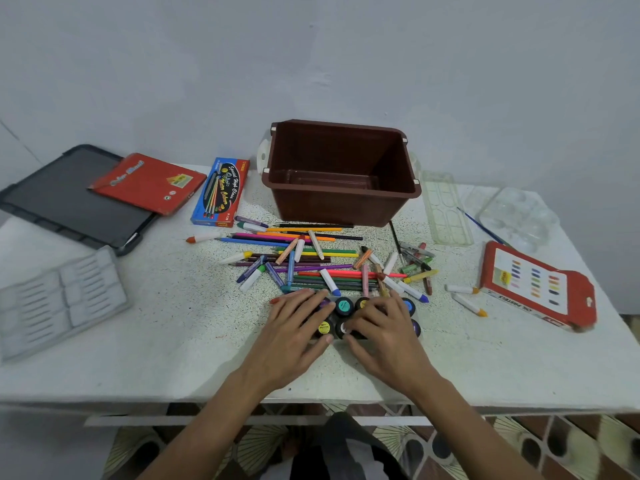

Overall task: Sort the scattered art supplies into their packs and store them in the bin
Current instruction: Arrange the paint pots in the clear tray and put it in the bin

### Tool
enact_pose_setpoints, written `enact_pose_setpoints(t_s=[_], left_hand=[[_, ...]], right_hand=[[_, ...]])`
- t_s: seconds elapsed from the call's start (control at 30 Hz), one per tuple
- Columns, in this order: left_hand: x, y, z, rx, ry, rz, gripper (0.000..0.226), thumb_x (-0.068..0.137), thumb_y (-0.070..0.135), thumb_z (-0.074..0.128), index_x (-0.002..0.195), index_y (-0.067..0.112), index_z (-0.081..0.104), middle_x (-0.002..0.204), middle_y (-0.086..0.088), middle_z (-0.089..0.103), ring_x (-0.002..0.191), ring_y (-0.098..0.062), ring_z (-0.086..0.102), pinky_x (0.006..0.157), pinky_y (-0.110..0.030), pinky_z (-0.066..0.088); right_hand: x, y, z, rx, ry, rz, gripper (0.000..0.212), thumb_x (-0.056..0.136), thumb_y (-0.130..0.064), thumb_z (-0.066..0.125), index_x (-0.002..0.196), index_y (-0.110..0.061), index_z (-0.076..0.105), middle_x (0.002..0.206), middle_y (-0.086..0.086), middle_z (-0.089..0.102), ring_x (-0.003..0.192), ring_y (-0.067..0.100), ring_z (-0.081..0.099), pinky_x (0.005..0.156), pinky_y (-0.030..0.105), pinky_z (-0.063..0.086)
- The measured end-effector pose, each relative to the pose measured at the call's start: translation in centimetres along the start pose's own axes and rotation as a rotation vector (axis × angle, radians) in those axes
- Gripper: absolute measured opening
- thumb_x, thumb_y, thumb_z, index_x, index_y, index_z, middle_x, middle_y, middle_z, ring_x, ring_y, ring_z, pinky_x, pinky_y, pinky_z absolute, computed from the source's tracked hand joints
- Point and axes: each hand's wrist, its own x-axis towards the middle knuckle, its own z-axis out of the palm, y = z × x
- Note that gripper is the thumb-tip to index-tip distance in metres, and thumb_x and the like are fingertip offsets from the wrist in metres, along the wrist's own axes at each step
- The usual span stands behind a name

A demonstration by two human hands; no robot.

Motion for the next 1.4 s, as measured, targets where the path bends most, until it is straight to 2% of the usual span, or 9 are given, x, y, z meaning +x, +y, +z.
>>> enact_pose_setpoints(t_s=[0.13,0.27,0.47,0.6,0.67,0.83,1.13,1.27,1.4], left_hand=[[-0.4,0.1,0.5,0.129,-0.072,0.047,0.055,0.105,0.048,0.030,0.151,0.019,0.038,0.159,0.001,0.033,0.149,-0.018,0.021,0.119,-0.042,0.021],[-0.7,-0.1,0.7,0.144,-0.080,0.060,0.057,0.106,0.048,0.030,0.154,0.017,0.031,0.161,0.000,0.026,0.151,-0.019,0.015,0.120,-0.043,0.019],[-0.9,-0.1,0.6,0.137,-0.054,0.074,0.060,0.105,0.051,0.031,0.152,0.014,0.034,0.161,-0.002,0.027,0.151,-0.021,0.016,0.120,-0.044,0.018],[-0.6,0.4,0.5,0.155,-0.065,0.086,0.060,0.103,0.051,0.034,0.150,0.014,0.038,0.160,-0.002,0.030,0.150,-0.020,0.020,0.119,-0.045,0.020],[-0.2,0.9,0.4,0.164,-0.086,0.108,0.060,0.103,0.051,0.033,0.151,0.014,0.037,0.160,-0.002,0.028,0.150,-0.020,0.021,0.119,-0.044,0.019],[0.6,1.5,0.6,0.186,-0.166,0.137,0.063,0.104,0.054,0.029,0.154,0.015,0.030,0.163,0.000,0.022,0.151,-0.019,0.017,0.118,-0.044,0.018],[0.6,1.6,0.7,0.192,-0.178,0.132,0.064,0.103,0.054,0.030,0.153,0.015,0.031,0.162,0.000,0.023,0.150,-0.019,0.018,0.117,-0.044,0.018],[0.5,1.6,0.6,0.205,-0.173,0.135,0.064,0.103,0.054,0.029,0.153,0.015,0.031,0.162,0.000,0.024,0.150,-0.019,0.019,0.117,-0.044,0.018],[0.6,1.6,0.5,0.209,-0.166,0.141,0.064,0.103,0.054,0.029,0.154,0.014,0.030,0.162,-0.001,0.024,0.151,-0.019,0.018,0.118,-0.043,0.017]], right_hand=[[-0.5,-0.1,0.4,-0.014,-0.001,0.019,0.021,0.093,-0.040,0.057,0.096,-0.024,0.070,0.098,-0.010,0.064,0.101,0.019,0.052,0.108,0.049,0.031],[-0.5,-0.1,0.5,-0.008,-0.010,0.019,0.018,0.093,-0.038,0.059,0.100,-0.025,0.070,0.100,-0.011,0.065,0.102,0.019,0.052,0.108,0.050,0.033],[-0.8,0.5,-0.4,0.017,0.028,0.044,0.019,0.094,-0.029,0.060,0.107,-0.019,0.070,0.104,-0.002,0.061,0.099,0.020,0.053,0.099,0.041,0.040],[-1.4,1.3,-1.0,-0.052,0.040,0.070,0.014,0.091,-0.028,0.062,0.099,-0.018,0.068,0.096,0.000,0.060,0.090,0.022,0.052,0.083,0.038,0.044],[-1.7,1.4,-1.0,-0.086,0.034,0.085,0.017,0.091,-0.032,0.059,0.095,-0.019,0.069,0.093,-0.002,0.060,0.088,0.023,0.052,0.081,0.039,0.045],[-1.9,1.2,-0.7,-0.104,0.059,0.078,0.018,0.088,-0.037,0.064,0.093,-0.020,0.070,0.094,-0.006,0.064,0.090,0.022,0.052,0.087,0.037,0.041],[-1.4,1.4,-0.5,-0.144,0.040,0.083,0.025,0.086,-0.039,0.063,0.094,-0.018,0.073,0.089,-0.004,0.067,0.088,0.020,0.054,0.096,0.047,0.045],[-1.1,1.4,-1.0,-0.110,0.039,0.084,0.024,0.088,-0.039,0.060,0.094,-0.019,0.071,0.091,-0.003,0.064,0.089,0.021,0.053,0.090,0.041,0.044],[-0.2,2.0,-1.0,-0.107,0.092,0.108,0.016,0.092,-0.026,0.057,0.098,-0.015,0.068,0.096,0.000,0.062,0.089,0.023,0.051,0.085,0.040,0.043]])
